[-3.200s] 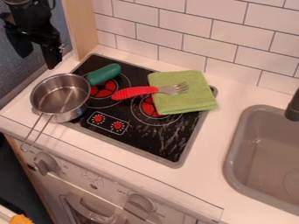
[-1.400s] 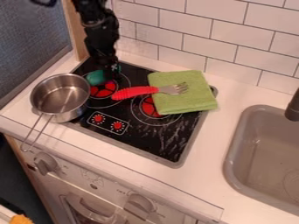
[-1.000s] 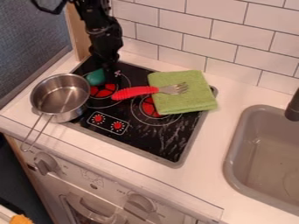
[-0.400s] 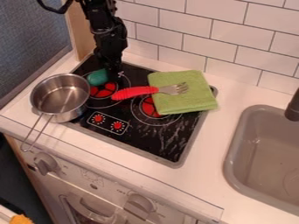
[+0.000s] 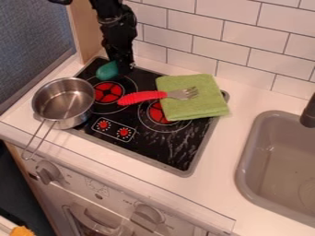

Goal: Move the green object and place it on the silver pot in front of the left side burner

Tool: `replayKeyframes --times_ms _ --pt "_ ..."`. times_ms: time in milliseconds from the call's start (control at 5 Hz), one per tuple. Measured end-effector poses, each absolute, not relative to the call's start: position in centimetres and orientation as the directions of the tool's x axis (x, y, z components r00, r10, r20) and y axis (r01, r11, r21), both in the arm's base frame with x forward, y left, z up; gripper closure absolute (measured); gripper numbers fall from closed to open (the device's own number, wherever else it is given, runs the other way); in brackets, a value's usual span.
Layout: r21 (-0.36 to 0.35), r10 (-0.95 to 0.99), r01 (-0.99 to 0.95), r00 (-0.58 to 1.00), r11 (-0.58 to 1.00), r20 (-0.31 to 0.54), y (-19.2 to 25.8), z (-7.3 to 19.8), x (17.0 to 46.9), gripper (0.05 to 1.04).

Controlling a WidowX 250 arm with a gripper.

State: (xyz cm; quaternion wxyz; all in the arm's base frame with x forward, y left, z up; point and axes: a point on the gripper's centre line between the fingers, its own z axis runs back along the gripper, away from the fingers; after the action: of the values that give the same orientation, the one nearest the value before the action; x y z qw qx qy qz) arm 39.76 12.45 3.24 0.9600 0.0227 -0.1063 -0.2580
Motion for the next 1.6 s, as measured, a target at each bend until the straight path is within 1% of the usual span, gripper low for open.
replayKeyframes --times_ms 200,400,600,800,1000,1200,1400,1600 --pt "0.144 -0.523 0.504 0.831 0.852 0.188 12.6 6.4 38.8 0.629" --pt "0.161 -0.53 0.507 0.826 0.847 0.191 12.1 8.0 36.9 0.629" --pt "0.199 -0.52 0.486 0.832 0.851 0.195 12.0 10.1 34.3 0.629" --pt "0.207 -0.491 0.455 0.852 0.866 0.183 12.9 10.3 31.9 0.629" --pt "0.173 -0.446 0.419 0.877 0.892 0.176 13.7 9.1 30.0 0.629" --pt "0.165 -0.409 0.382 0.893 0.909 0.187 14.9 8.5 29.2 0.629" --pt "0.139 -0.39 0.369 0.902 0.919 0.185 15.6 7.2 28.8 0.629" --pt "0.13 -0.392 0.373 0.901 0.919 0.186 15.8 6.1 29.0 0.629"
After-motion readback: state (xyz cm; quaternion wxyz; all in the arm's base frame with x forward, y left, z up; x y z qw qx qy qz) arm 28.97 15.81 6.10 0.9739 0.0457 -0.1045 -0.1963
